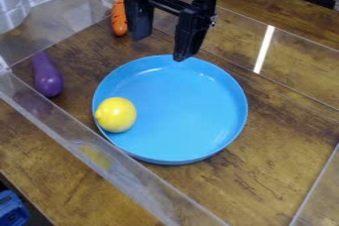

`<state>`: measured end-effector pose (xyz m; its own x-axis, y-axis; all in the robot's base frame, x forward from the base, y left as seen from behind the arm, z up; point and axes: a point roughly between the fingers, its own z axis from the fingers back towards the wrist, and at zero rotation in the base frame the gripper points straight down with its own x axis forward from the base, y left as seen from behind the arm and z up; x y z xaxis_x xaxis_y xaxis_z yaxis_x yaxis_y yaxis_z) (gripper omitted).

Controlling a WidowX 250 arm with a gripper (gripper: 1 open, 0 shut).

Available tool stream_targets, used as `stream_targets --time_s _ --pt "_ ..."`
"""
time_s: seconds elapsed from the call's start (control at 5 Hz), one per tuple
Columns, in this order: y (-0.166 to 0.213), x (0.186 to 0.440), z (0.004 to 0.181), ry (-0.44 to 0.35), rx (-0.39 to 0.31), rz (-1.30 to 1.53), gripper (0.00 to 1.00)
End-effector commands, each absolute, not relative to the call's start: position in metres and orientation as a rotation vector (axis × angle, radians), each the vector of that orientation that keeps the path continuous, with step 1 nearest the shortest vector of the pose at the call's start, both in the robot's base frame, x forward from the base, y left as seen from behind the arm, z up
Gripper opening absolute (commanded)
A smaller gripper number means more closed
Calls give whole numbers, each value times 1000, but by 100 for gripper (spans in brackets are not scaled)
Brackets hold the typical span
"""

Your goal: Remove the lemon from the blue tray and put it on the table

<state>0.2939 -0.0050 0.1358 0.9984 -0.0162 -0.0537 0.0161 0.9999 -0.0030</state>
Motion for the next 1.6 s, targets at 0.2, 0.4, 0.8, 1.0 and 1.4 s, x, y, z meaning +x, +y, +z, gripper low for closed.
stream_targets --time_s 0.2,0.4,0.8,1.0,1.4 --pt "-5 296 130 59 -4 -27 100" --pt "-4 299 138 37 -1 -41 100" --pt "0 301 154 -2 3 -63 100" --pt "2 302 161 -12 12 -69 100" --pt "4 299 160 -10 15 -70 100"
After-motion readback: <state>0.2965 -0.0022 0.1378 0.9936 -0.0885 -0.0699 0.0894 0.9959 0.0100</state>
